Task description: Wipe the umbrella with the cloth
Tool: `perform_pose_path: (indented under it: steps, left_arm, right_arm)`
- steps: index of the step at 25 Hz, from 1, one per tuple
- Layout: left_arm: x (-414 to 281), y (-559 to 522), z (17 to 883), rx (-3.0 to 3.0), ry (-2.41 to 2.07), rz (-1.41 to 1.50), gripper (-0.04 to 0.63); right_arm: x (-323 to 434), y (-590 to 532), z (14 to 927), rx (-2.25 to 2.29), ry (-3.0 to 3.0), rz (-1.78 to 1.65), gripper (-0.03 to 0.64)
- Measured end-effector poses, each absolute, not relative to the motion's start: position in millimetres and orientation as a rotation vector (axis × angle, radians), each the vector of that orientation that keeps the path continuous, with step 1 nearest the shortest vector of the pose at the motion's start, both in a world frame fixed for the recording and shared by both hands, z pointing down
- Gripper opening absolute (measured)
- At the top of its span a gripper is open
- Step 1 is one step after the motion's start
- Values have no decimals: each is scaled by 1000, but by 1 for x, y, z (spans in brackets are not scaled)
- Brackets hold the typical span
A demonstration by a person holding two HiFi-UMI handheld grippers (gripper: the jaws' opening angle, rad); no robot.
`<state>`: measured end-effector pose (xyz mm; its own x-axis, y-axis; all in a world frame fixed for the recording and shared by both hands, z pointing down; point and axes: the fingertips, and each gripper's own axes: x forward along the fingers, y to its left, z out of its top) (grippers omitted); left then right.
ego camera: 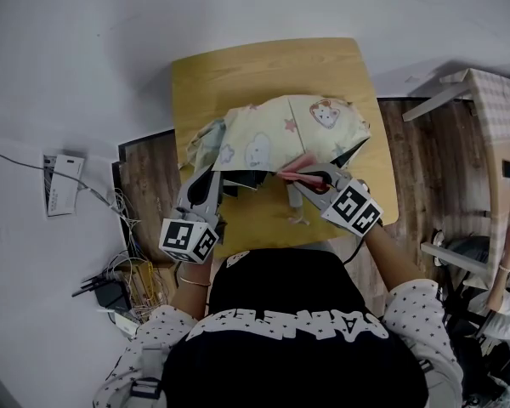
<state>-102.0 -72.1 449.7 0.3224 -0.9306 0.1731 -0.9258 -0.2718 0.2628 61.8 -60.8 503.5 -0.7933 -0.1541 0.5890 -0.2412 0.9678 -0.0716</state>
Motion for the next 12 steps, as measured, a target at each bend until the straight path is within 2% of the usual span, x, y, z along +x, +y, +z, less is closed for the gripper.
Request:
perform_pose_path:
  steps: [12]
  left_arm:
    - [-103, -72, 450, 2244, -1707, -31, 2]
  right_arm:
    - [87, -139, 436, 605, -2649, 32, 34]
